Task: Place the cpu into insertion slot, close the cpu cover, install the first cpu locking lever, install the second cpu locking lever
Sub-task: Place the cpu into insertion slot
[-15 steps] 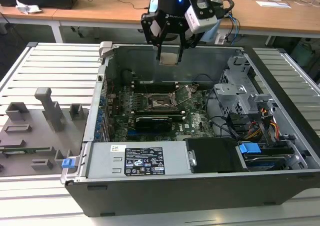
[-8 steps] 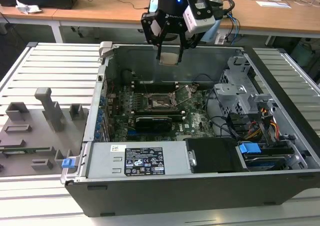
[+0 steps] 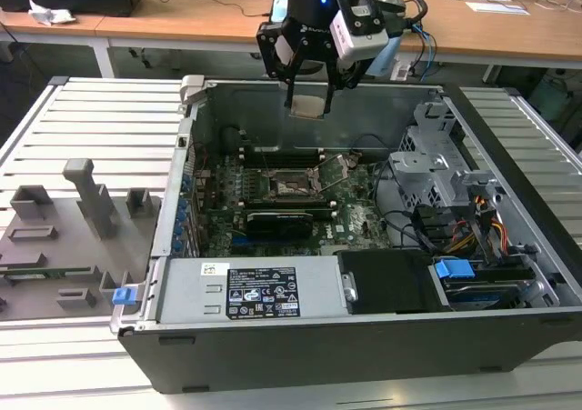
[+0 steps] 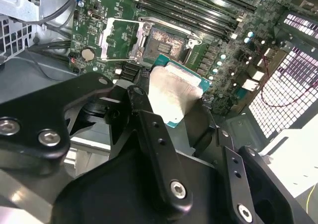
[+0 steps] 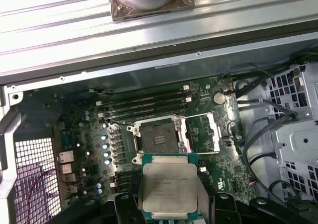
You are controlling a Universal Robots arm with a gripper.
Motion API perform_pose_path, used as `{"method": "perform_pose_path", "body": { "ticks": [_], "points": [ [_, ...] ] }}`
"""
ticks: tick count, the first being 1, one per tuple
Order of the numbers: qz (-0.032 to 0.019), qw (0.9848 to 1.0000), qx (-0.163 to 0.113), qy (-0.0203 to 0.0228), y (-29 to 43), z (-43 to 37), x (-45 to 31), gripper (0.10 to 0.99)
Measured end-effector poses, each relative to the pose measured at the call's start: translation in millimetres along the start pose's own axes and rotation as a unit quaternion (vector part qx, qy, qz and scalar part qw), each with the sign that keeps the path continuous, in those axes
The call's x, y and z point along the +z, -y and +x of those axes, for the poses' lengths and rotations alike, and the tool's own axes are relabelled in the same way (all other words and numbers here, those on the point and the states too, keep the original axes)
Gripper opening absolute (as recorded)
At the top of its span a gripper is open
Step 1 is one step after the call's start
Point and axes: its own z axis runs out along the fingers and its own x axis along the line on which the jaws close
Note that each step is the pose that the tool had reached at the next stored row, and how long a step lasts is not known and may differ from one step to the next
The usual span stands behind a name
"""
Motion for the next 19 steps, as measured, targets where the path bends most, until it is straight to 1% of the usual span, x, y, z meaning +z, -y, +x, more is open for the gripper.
{"method": "perform_pose_path", "body": {
  "ticks": [8, 13, 16, 19],
  "points": [
    [-0.0005, 0.9997, 0.026, 0.0023, 0.0, 0.0, 0.1, 0.525],
    [-0.0011, 0.9983, 0.058, 0.0052, 0.0, 0.1, 0.3, 0.525],
    [-0.0015, 0.9965, 0.083, 0.0074, 0.1, 0.1, 0.5, 0.525],
    [-0.0022, 0.9936, 0.113, 0.0101, 0.1, 0.0, 0.9, 0.525]
  ]
}}
